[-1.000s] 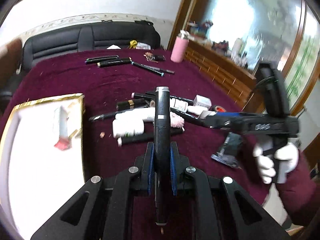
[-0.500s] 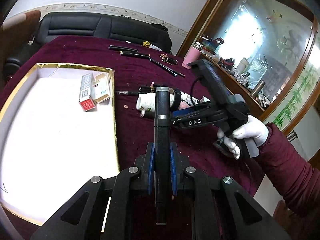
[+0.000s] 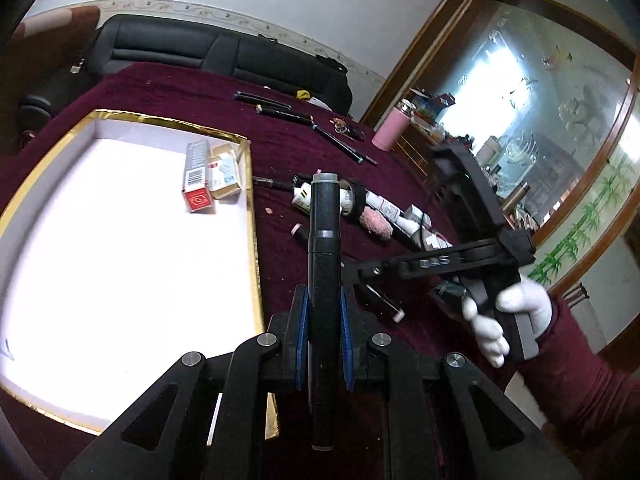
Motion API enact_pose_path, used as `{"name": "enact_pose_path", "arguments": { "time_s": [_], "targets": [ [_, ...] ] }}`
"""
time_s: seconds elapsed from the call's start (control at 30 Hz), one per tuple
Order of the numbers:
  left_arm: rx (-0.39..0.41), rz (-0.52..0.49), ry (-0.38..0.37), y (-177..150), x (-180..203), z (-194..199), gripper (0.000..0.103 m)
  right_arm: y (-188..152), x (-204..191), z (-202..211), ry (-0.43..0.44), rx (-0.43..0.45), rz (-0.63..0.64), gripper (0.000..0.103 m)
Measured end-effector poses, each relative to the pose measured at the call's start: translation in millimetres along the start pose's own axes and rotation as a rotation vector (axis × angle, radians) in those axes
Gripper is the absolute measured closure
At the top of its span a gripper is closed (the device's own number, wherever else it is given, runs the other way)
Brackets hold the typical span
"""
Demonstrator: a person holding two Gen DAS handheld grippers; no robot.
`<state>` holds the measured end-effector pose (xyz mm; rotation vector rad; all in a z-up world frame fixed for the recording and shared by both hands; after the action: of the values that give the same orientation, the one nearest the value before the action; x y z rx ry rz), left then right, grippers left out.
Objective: Organize objects
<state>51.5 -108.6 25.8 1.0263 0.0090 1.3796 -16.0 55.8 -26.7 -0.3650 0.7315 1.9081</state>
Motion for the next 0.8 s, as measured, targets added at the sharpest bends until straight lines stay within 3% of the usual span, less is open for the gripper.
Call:
{"name": "enact_pose_path", "arguments": {
  "time_s": [0.1, 0.23, 0.37, 0.5, 0.63, 0.8],
  "targets": [
    [0.014, 0.019, 0.012, 1, -4, 7, 0.092, -6, -12, 5, 0.178, 0.044, -0.072, 0.09],
    [0.03, 0.056, 0.015, 8, -16, 21, 0.092, -1, -27, 6, 0.351, 0.083, -0.139, 0.09],
    [0.032, 0.088, 0.037, 25, -29, 33, 0.092, 20, -50, 0, 0.458, 0.113, -0.175, 0.089],
    [0.02, 0.098, 0.109, 59, -50, 38, 0.092, 59, -71, -7, 0.483, 0.151, -0.203, 0.089],
    [-0.011, 0.161, 0.144, 107, -85, 22, 0.092, 104, -81, -38, 0.415, 0.166, -0.248, 0.089],
    [-0.097, 0.23, 0.216, 148, -138, -32, 0.092, 130, -62, -77, 0.304, 0.16, -0.346, 0.089]
  ]
}}
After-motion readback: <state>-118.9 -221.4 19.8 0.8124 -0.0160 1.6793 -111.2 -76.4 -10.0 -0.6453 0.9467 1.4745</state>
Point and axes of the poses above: each gripper's, at about its wrist camera, not at the fingertips, and z roughly against the way its jaws point, x to its right, y to its top, the point moved 6 cm from there along -z, roughly the way its jaws point, and after that the axes turned 7 degrees about z, right-handed, at the moved point
